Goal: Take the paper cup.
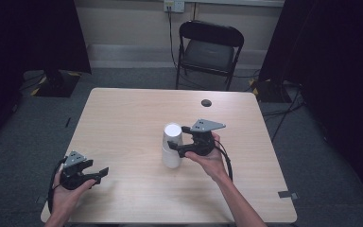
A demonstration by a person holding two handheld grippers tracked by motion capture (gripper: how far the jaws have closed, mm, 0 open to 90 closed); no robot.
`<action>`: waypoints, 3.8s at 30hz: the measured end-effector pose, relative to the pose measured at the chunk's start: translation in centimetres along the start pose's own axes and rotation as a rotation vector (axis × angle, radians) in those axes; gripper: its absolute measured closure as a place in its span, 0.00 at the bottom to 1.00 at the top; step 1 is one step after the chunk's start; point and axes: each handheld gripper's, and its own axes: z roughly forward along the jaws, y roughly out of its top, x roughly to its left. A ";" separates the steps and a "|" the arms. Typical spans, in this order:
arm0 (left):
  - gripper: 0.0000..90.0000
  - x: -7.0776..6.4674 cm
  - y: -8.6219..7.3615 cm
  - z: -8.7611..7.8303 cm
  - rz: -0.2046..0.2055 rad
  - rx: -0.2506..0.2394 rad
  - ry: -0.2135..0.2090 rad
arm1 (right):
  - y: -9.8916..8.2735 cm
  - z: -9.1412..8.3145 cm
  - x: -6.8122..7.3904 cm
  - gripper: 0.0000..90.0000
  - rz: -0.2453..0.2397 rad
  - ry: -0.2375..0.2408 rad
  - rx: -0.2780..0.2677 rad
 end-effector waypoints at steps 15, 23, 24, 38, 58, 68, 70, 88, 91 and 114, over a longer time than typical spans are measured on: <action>0.29 -0.2 0.4 0.6 0.016 0.008 -0.010 | -0.4 1.7 0.1 0.27 -0.005 0.016 0.005; 0.29 -0.2 0.2 0.4 0.019 0.018 -0.005 | -0.7 1.8 0.0 0.29 -0.010 0.012 0.005; 0.29 -0.2 0.2 0.4 0.019 0.018 -0.003 | -0.7 1.8 0.0 0.29 -0.010 0.012 0.003; 0.29 -0.3 -0.1 0.2 0.013 0.020 -0.005 | -0.1 1.6 -0.1 0.30 -0.021 0.016 -0.004; 0.29 -0.2 0.0 0.3 0.012 0.024 -0.007 | 0.8 1.4 0.1 0.34 -0.033 0.009 -0.046; 0.29 -0.3 -0.1 0.2 0.011 0.025 -0.006 | 1.4 1.2 0.3 0.35 -0.034 0.000 -0.064; 0.29 -0.2 -0.1 0.2 0.011 0.025 -0.005 | 1.8 1.0 0.4 0.35 -0.037 0.001 -0.072; 0.29 -0.3 -0.1 0.2 0.014 0.027 -0.007 | 2.3 0.7 0.3 0.35 -0.037 0.005 -0.073; 0.29 -0.3 -0.1 0.2 0.013 0.027 -0.008 | 2.3 0.7 0.2 0.38 -0.035 0.011 -0.086; 0.25 -6.7 6.4 3.3 0.061 -0.101 -0.186 | 2.8 0.4 0.2 0.39 -0.042 0.009 -0.080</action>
